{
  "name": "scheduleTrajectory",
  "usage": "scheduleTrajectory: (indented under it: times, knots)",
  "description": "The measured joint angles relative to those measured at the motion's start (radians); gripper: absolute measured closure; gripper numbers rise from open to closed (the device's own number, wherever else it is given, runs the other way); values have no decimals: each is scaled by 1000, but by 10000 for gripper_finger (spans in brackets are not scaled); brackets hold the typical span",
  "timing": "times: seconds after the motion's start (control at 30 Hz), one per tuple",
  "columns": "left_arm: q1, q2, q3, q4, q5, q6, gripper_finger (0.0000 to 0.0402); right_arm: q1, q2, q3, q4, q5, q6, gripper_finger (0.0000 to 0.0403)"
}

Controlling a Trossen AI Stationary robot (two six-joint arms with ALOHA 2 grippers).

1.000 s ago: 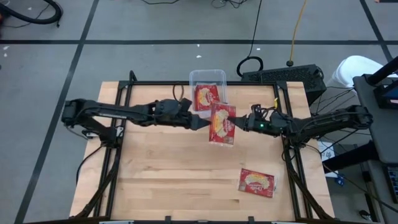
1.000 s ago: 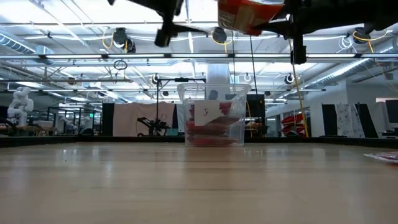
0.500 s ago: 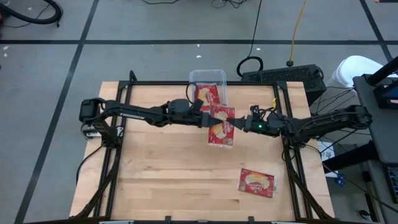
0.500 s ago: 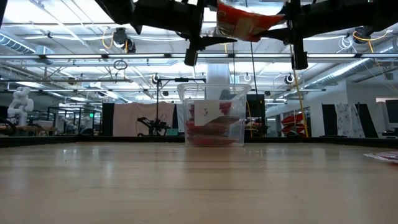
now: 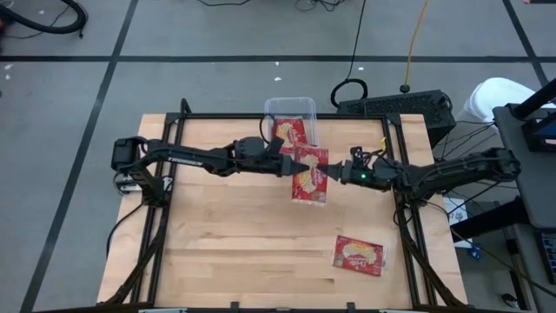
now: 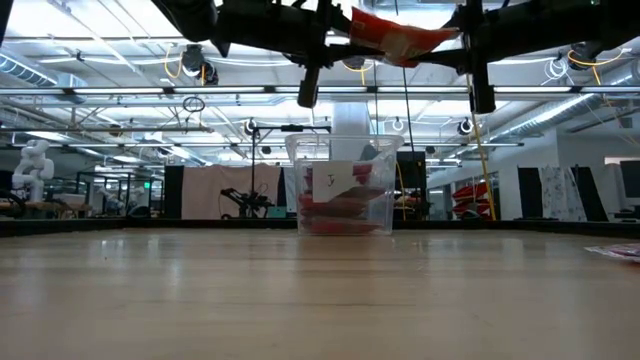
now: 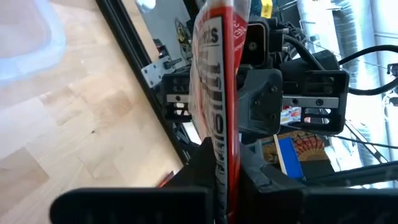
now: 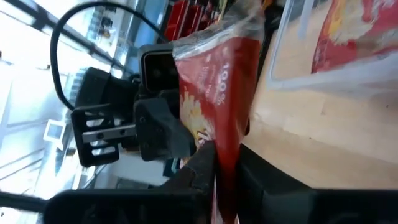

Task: Sort popcorn bags into baskets
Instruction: Put the red popcorn bag into the transparent container

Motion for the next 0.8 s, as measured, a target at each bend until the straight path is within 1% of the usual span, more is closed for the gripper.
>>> scheduleTrajectory:
  times: [0.1,0.2,0.33,0.43,0.53,0.6,0.67,0.8]
  knots:
    - [11,-3,0,16,9,18,377,-3,-6,0,2,43,5,352]
    - [29,-15,0,25,23,37,370,-20,-24,1,3,43,4,318]
    - [78,-40,0,29,68,68,381,-46,-55,1,-3,49,-27,274]
    - [128,-65,0,25,101,95,384,-62,-73,0,-2,54,-68,251]
    - [184,-78,3,49,115,119,381,-69,-89,-1,-5,54,-113,239]
    - [226,-95,0,22,139,159,372,-72,-98,-1,-1,51,-131,237]
    - [268,-101,3,38,141,208,369,-72,-104,-1,-5,51,-148,237]
    - [368,-100,3,39,195,291,375,-72,-105,-1,-13,51,-156,237]
